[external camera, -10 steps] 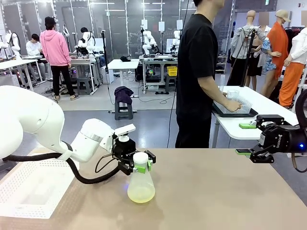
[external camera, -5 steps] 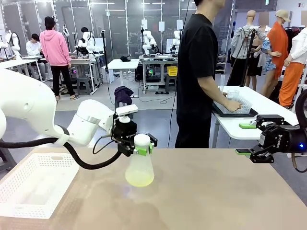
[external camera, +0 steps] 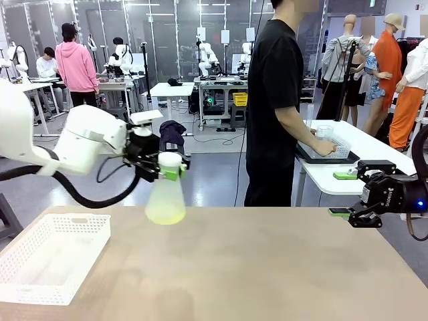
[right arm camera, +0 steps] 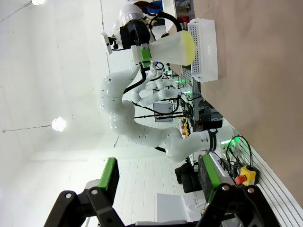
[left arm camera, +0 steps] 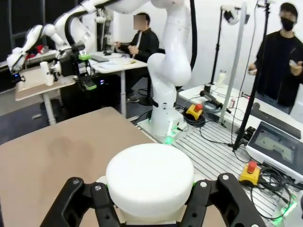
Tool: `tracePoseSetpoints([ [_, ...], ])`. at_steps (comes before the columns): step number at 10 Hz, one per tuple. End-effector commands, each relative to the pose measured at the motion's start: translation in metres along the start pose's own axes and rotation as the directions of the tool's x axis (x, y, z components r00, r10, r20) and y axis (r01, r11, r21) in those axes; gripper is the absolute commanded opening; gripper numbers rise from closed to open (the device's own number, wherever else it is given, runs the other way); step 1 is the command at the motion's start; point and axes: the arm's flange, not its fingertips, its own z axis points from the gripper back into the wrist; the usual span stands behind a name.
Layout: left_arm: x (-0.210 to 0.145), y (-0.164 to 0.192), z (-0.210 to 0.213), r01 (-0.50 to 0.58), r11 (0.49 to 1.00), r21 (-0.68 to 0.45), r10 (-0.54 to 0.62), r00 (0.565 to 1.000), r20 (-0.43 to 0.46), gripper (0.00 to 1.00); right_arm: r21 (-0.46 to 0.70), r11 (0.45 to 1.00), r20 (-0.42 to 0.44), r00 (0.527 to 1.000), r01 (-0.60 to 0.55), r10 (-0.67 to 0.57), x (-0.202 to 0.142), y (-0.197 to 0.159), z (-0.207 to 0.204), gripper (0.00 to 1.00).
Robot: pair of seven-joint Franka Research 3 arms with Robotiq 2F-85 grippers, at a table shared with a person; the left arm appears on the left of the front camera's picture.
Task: Prepare the solutions needed for the experiment.
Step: When the human places the Big flask in the center of the table, pick up the Big flask and place it in the left Organizing basket.
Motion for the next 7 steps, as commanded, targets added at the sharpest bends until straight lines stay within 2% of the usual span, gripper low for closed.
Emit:
tracePoseSetpoints([
  [1, -0.003, -0.037, 0.023, 0.019, 0.993, 0.118, -0.021, 1.000, 0.012, 0.16, 0.008, 1.000, -0.002, 1.000, -0.016, 0.016, 0.000, 0.001, 0.000, 0.86],
  [4, -0.015, -0.095, 0.099, 0.035, 0.956, 0.291, -0.045, 0.999, 0.028, 0.16, 0.008, 1.000, -0.002, 1.000, -0.016, 0.016, 0.000, 0.001, 0.000, 0.86],
  [5, -0.024, -0.116, 0.121, 0.039, 0.942, 0.333, -0.034, 0.999, -0.020, 0.16, 0.008, 1.000, -0.002, 1.000, -0.016, 0.016, 0.000, 0.001, 0.000, 0.86],
  [7, -0.045, -0.159, 0.167, 0.039, 0.906, 0.420, -0.044, 0.999, 0.002, 0.16, 0.008, 1.000, -0.002, 1.000, -0.016, 0.016, 0.000, 0.001, 0.000, 0.86],
])
